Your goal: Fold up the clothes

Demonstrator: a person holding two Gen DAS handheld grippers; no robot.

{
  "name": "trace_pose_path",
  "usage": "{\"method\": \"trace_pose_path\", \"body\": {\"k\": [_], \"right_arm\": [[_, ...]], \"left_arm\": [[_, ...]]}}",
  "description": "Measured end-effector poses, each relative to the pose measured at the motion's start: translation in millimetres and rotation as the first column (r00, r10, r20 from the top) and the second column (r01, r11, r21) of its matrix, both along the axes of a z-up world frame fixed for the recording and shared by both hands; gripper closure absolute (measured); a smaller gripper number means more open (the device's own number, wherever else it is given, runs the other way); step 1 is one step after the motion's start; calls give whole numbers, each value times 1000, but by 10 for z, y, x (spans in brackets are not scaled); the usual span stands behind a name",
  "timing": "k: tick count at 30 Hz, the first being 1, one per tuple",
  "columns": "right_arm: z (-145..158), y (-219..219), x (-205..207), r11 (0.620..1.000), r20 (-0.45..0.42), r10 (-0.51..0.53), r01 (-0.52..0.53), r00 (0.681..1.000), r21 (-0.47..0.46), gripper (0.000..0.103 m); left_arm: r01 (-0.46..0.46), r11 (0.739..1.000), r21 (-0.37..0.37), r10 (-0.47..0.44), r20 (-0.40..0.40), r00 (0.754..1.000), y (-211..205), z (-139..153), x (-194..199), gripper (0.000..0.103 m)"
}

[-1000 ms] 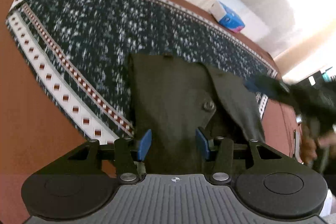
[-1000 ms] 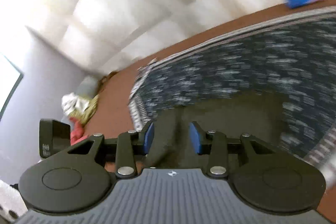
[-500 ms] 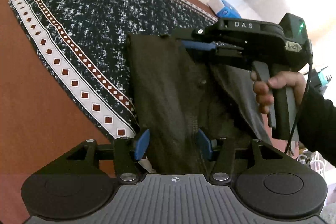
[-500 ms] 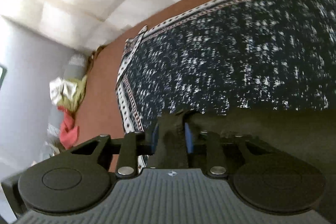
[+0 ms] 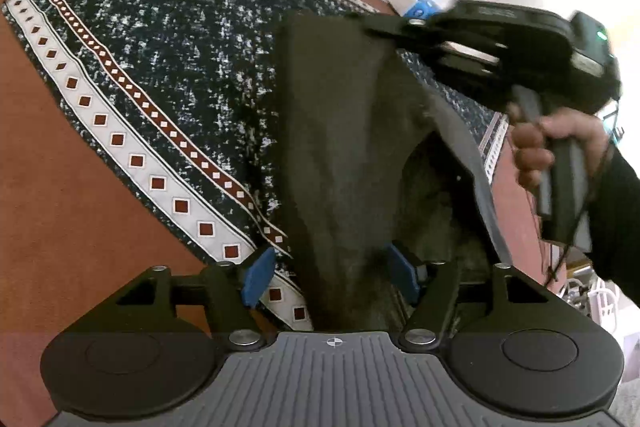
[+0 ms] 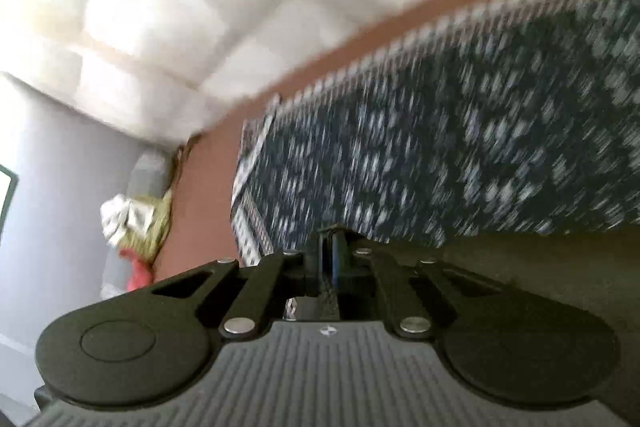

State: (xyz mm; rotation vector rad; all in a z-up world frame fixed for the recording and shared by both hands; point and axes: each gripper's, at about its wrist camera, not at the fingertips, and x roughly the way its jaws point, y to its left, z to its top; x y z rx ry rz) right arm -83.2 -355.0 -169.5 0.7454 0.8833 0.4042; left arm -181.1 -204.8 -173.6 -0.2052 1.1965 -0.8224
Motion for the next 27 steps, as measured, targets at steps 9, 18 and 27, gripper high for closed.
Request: {"method": "trace_pose_path", "body": {"k": [9,18,27], "right_arm": [[-80,-482,-237,964,-103,-233,215,967,-159,99],[-272,-558,-217,967,-136,-228,209,964,-143,97],[73,-595,-415,971,-8,-210,208,978,-117,53]], "left_arm": [[40,999,12,-40,-4,999,-123,-22,13,28],[58,997,48,-61,56,997,-133,87,128,28],[58,998,30,-61,118,991,-314,188,420,27]]}}
